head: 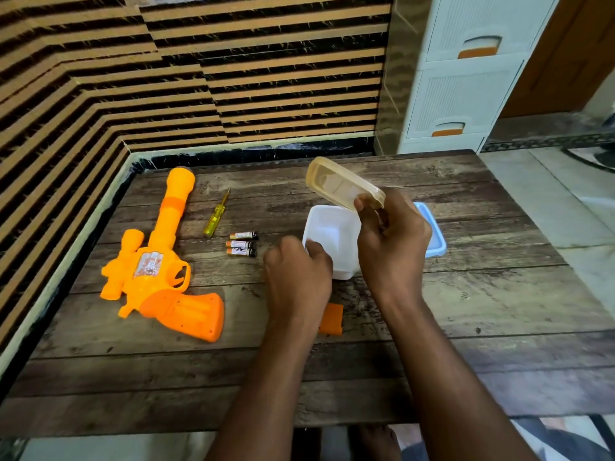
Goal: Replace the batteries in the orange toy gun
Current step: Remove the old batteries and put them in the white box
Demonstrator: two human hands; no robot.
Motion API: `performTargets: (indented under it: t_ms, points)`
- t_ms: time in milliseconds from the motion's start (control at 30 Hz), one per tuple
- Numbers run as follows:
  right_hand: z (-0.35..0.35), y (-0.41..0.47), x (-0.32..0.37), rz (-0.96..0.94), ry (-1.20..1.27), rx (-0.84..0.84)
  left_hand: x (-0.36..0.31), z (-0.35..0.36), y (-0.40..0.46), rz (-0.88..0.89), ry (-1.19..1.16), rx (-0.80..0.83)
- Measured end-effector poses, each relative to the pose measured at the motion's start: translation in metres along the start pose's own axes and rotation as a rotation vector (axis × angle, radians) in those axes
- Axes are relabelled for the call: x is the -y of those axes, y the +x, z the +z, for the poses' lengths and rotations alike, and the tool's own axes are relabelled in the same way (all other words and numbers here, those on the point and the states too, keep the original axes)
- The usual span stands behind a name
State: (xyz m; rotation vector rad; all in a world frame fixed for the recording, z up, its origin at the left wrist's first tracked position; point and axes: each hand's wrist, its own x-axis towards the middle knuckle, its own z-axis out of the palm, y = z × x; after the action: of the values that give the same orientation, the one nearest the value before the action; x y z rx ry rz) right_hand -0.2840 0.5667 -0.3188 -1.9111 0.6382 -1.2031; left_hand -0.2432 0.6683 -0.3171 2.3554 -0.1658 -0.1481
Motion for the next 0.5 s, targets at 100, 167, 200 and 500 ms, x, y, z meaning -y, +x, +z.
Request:
performTargets:
  t_ms: [100,167,200,500]
  points:
    - [0.0,0.0,-0.002,-0.029,-0.006,0.007,-0.002,0.001,-0.004,0.038,0.066,0.013]
    - [-0.001,0.0,-0.003,-0.036,0.012,0.006,-0.004,0.001,-0.004,0.05,0.093,0.017]
    - [-0.001,0.0,-0.003,-0.038,0.023,0.005,-0.003,0.001,-0.003,0.057,0.096,0.011]
    - [0.0,-0.003,0.005,-0.165,-0.045,0.091,0.029,-0.034,0.03,0.344,0.239,-0.241]
